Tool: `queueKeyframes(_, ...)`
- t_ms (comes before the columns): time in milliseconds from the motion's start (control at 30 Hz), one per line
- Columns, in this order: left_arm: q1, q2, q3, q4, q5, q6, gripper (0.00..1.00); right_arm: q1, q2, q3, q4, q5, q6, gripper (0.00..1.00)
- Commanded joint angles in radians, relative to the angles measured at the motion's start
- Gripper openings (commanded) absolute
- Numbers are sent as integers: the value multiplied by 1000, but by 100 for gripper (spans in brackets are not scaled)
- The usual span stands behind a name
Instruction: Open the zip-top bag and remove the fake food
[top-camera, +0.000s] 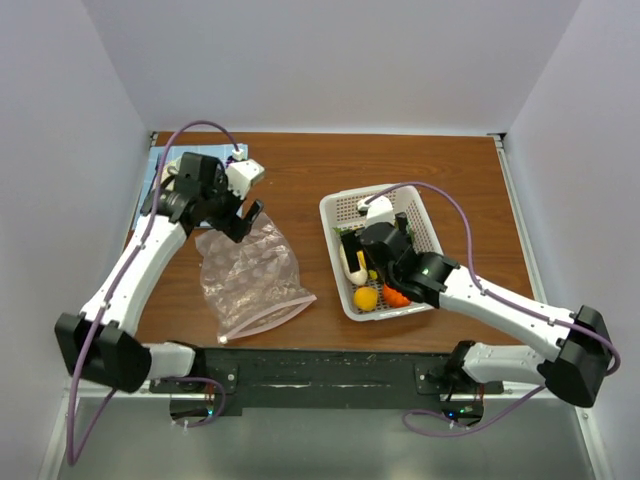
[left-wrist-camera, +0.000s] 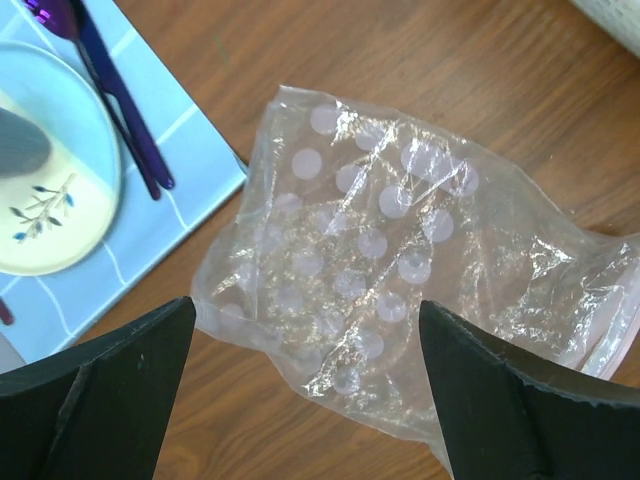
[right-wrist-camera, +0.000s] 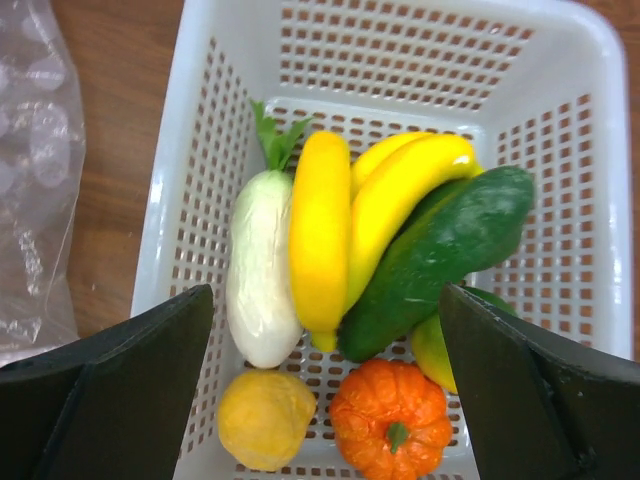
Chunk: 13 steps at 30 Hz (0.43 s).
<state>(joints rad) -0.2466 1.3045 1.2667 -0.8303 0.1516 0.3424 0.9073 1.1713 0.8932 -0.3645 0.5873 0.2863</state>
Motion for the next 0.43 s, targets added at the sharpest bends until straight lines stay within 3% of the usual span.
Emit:
queueKeyframes(0,9,-145,-62,146,-15,-16,100,-2,14,122,-88,135,48,99)
queueKeyframes(133,15,-203,-105,223,-79,-49,100,-2,-24,119,-90,138,36,99)
queueKeyframes(267,18,-121,-33,111,-89,-81,100,-2,-87,86,-73,123,21,99)
queueKeyframes(400,27,-154,-79,200,-90,-94,100,-2,-146,70,-93,126,16,99)
